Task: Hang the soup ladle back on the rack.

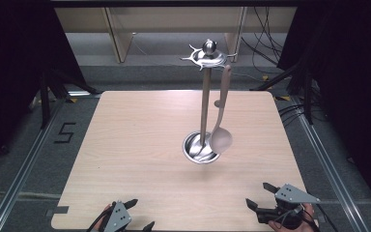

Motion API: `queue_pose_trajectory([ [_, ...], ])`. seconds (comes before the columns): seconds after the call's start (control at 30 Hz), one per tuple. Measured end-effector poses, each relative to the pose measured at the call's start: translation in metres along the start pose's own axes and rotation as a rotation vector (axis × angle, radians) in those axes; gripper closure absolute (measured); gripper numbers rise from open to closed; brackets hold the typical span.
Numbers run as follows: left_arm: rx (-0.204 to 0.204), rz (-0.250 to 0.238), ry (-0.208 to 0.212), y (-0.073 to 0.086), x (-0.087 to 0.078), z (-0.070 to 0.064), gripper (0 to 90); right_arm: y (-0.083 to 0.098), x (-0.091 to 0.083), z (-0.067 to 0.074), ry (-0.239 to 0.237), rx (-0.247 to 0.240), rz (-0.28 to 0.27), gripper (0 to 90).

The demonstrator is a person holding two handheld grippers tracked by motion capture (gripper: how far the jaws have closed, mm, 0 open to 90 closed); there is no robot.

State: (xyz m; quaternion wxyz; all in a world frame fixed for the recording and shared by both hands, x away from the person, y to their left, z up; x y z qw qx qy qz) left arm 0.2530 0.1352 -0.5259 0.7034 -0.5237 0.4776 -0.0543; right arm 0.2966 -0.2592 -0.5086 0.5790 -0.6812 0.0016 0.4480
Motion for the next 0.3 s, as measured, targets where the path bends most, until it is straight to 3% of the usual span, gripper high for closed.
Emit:
queue_pose_trajectory([
  [0.03,0.005,-0.002,0.002,-0.0004,0.0001,-0.0006,14.8,0.0015,-0.0006,0.0018,-0.006,0.019,0.008,17.3],
  [0.1,0.000,0.000,0.007,-0.0001,0.0009,-0.0014,14.8,0.0026,-0.0007,-0.0013,0.000,-0.012,0.007,17.3],
  [0.2,0.011,0.007,-0.001,0.0005,0.0005,0.0007,14.7,0.0046,-0.0003,-0.0007,0.010,-0.004,0.013,17.3],
  [0.27,-0.013,-0.010,-0.001,0.0001,0.0010,0.0003,14.7,0.0066,-0.0012,0.0012,-0.005,0.012,0.027,17.4],
  [0.3,-0.011,-0.004,-0.006,0.0005,-0.0006,0.0027,14.7,0.0066,-0.0005,-0.0017,-0.002,-0.013,0.025,17.6],
])
Point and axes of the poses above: each handheld gripper's, and its own axes: x roughly forward along the jaws, y roughly out of its underside, z roughly to its left, the point moved 6 cm from there along x, roughly forward along the jaws, and after that the axes turned 6 degrees about z, right-handed, at the moved point
